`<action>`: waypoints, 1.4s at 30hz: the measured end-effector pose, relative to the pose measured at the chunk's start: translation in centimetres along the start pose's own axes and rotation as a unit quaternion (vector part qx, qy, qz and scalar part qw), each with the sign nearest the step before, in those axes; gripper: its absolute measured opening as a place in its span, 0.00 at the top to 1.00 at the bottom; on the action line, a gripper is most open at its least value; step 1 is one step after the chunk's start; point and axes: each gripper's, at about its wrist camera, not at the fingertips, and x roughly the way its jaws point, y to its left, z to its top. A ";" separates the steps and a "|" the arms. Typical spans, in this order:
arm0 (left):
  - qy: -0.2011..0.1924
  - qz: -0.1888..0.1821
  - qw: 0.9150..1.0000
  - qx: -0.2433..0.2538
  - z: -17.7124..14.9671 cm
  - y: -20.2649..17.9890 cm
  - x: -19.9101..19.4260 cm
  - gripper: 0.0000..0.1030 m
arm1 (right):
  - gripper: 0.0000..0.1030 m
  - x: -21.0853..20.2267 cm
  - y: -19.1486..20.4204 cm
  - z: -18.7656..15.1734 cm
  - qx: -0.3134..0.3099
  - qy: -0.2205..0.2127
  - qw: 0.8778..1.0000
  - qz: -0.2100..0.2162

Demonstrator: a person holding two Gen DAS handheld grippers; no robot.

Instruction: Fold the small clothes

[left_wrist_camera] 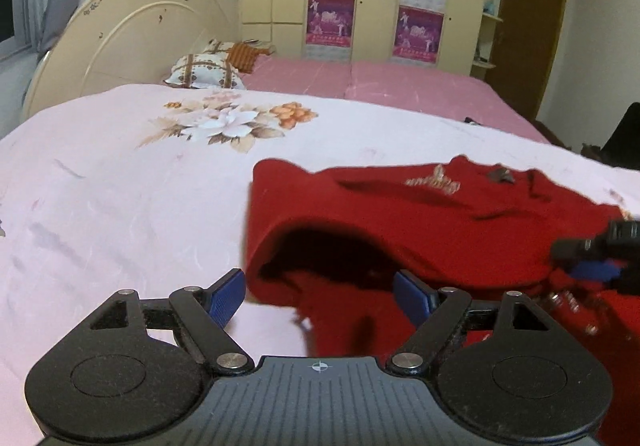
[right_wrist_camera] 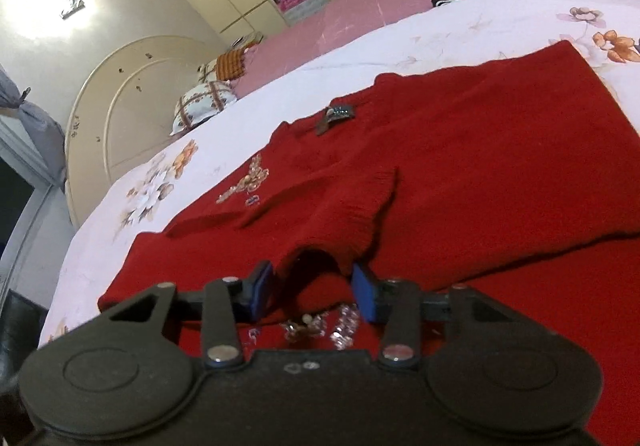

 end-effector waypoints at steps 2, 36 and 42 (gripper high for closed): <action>0.003 0.006 1.000 0.006 -0.4 -0.2 0.6 0.22 | 0.67 0.1 0.1 0.3 0.016 -0.016 1.000 -0.003; -0.029 0.032 0.997 -0.065 1.2 0.6 0.3 0.22 | 0.70 -7.0 -6.4 3.6 -0.103 -0.150 0.964 -0.193; -0.008 -0.007 0.999 -0.038 3.4 -3.5 4.9 0.22 | 0.73 -2.7 -3.9 4.2 -0.140 -0.090 0.974 -0.151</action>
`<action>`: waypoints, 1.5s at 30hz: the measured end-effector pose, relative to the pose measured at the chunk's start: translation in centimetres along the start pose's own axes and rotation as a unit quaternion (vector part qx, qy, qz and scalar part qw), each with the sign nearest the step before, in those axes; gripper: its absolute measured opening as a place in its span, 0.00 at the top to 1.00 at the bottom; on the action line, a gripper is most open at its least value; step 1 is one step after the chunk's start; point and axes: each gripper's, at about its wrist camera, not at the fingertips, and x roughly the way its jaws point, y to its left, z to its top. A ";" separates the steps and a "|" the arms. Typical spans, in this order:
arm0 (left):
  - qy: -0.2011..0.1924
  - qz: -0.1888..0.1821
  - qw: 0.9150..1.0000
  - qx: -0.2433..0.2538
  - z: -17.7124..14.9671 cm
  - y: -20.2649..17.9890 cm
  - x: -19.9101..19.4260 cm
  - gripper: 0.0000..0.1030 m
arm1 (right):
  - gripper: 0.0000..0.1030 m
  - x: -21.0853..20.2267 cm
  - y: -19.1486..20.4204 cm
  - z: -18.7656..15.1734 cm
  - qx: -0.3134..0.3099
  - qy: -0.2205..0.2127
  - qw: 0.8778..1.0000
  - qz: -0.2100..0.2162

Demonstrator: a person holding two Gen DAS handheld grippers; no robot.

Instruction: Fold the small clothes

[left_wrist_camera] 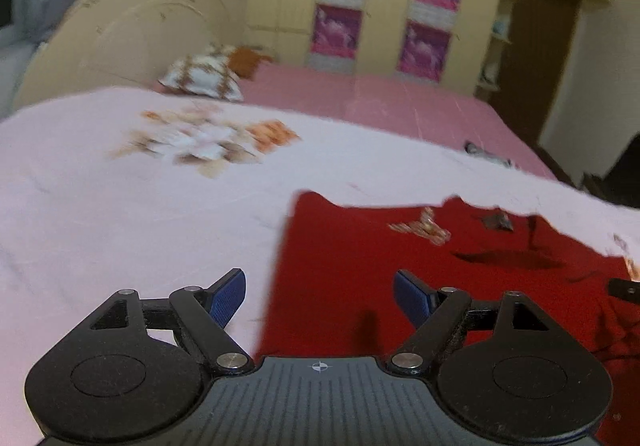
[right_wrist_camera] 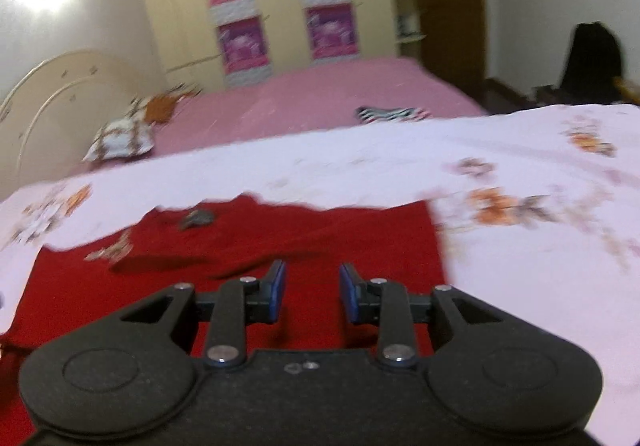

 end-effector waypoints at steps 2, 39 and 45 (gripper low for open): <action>0.019 0.011 1.000 0.002 0.2 -0.8 2.1 0.22 | 0.75 1.4 0.7 0.1 -0.011 0.015 1.000 0.000; 0.024 0.048 0.999 0.005 -4.2 -0.6 -0.7 0.10 | 0.63 -0.1 1.5 -2.8 -0.091 0.034 0.995 -0.037; 0.013 0.034 0.999 0.025 -5.2 -1.8 -4.4 0.10 | 0.62 -4.1 1.4 -2.9 -0.066 0.027 0.997 0.005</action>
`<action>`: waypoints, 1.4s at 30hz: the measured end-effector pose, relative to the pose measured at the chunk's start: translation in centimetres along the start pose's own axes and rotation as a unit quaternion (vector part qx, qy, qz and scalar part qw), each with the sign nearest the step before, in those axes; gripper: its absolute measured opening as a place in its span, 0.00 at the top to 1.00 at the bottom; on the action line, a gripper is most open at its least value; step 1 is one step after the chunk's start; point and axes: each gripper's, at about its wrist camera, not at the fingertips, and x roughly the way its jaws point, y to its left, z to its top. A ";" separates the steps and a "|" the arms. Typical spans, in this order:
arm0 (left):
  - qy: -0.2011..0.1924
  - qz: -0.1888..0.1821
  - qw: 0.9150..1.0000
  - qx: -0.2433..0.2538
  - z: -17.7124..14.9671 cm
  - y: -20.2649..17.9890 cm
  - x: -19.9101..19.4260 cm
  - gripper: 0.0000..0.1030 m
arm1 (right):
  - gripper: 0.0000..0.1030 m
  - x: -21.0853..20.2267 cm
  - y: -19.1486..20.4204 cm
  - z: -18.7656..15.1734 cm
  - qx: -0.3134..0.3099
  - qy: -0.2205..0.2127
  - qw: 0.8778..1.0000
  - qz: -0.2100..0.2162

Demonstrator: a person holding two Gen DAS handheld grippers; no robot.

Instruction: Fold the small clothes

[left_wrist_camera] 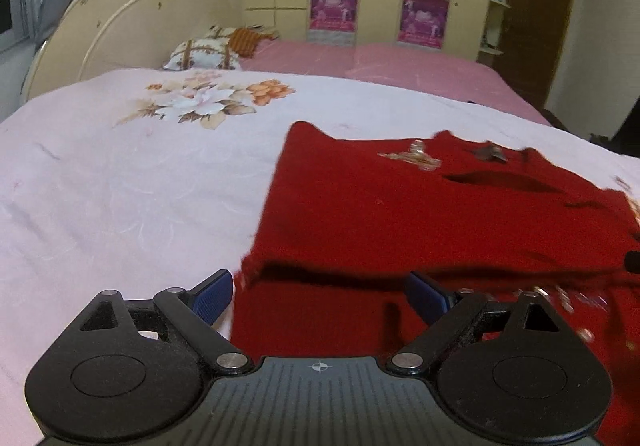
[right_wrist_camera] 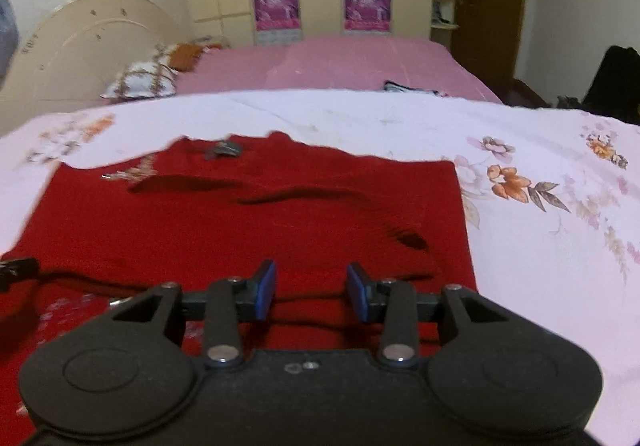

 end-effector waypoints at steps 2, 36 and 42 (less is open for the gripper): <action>-0.002 -0.010 1.000 -0.003 -0.8 -0.4 -1.5 0.10 | 0.62 -1.5 0.5 -1.0 -0.002 0.001 1.000 0.020; 0.013 -0.046 0.995 0.083 -13.8 -1.1 -13.0 0.10 | 0.50 -11.5 4.4 -14.1 -0.073 0.024 0.997 -0.020; 0.010 -0.054 0.994 0.093 -14.7 -0.1 -14.1 0.10 | 0.48 -13.3 3.3 -15.3 -0.028 0.035 0.997 -0.064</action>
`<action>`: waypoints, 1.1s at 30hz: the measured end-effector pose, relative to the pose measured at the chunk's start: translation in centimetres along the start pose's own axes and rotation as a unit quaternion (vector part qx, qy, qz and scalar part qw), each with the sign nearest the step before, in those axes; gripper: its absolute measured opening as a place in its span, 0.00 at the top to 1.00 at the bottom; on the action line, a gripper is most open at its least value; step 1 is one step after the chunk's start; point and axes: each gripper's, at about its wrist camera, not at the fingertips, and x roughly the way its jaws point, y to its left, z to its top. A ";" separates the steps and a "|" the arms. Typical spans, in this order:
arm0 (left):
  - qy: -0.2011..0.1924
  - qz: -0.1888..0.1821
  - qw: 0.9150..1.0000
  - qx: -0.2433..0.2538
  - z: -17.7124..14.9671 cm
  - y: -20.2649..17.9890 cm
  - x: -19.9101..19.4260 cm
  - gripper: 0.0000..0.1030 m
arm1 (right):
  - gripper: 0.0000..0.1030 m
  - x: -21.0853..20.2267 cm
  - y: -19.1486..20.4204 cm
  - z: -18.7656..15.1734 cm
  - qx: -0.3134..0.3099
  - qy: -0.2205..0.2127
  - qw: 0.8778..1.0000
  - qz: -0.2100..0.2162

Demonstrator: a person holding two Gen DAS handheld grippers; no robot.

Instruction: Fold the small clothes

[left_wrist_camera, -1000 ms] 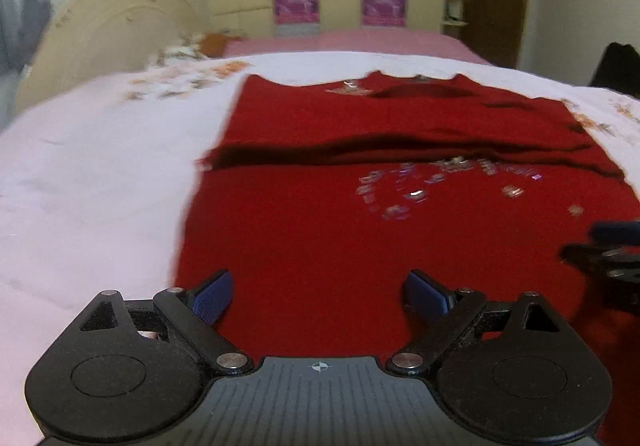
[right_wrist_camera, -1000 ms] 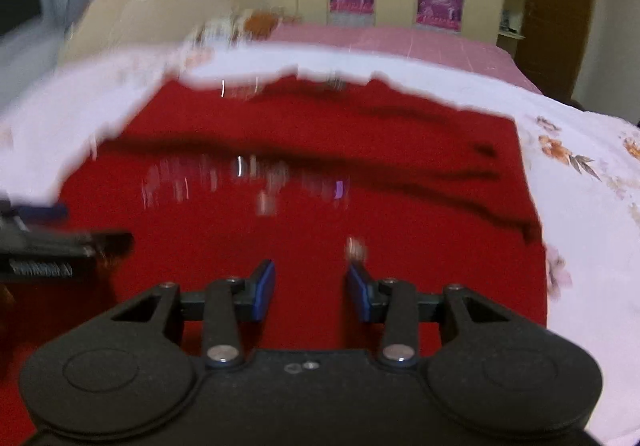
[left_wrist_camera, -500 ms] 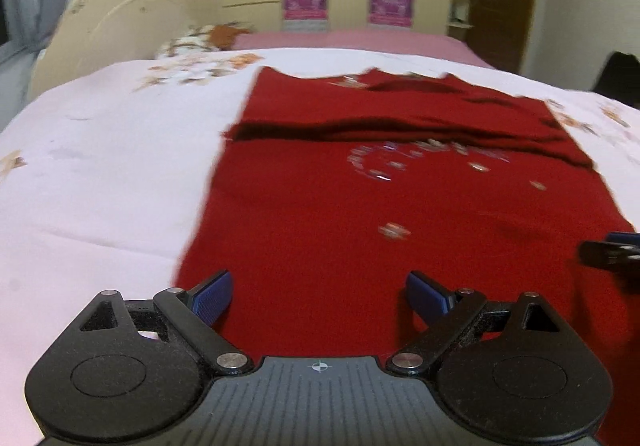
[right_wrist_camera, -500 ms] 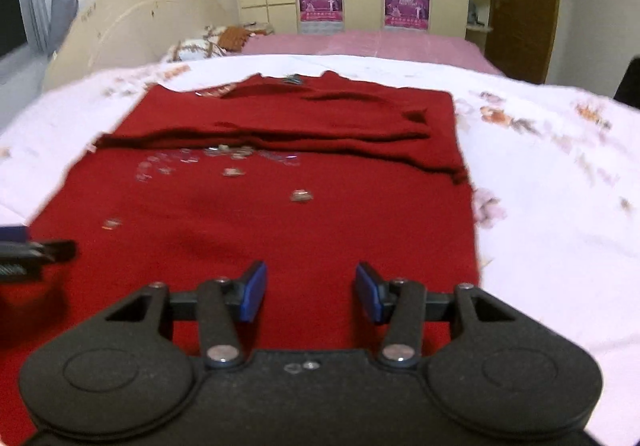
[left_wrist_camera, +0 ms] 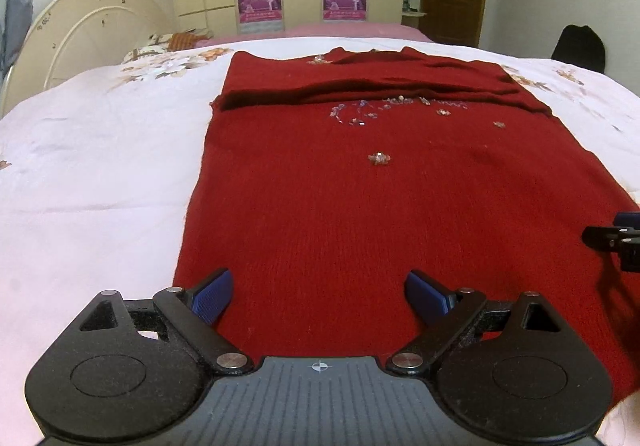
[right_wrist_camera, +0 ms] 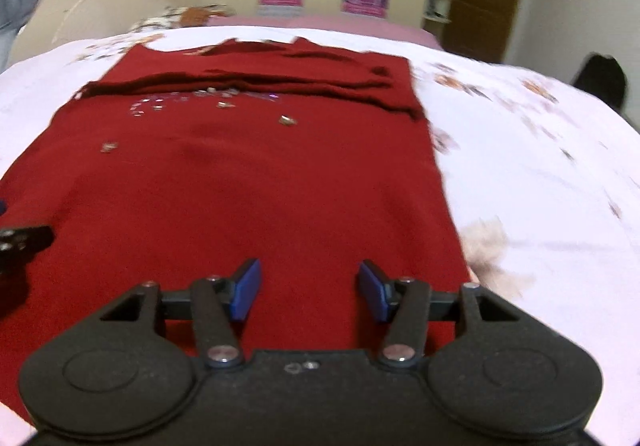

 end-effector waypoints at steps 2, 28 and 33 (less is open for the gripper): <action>0.002 0.000 1.000 0.001 0.0 0.0 -0.5 0.10 | 0.48 -0.6 0.4 -0.2 0.012 0.005 1.000 -0.010; 0.005 -0.002 1.000 0.028 -2.7 -0.7 -3.5 0.10 | 0.41 -3.7 3.8 -3.6 0.001 0.005 1.000 0.012; 0.005 -0.009 1.000 0.027 -3.1 -0.4 -3.9 0.10 | 0.41 -4.1 3.7 -4.3 0.005 0.002 1.000 0.009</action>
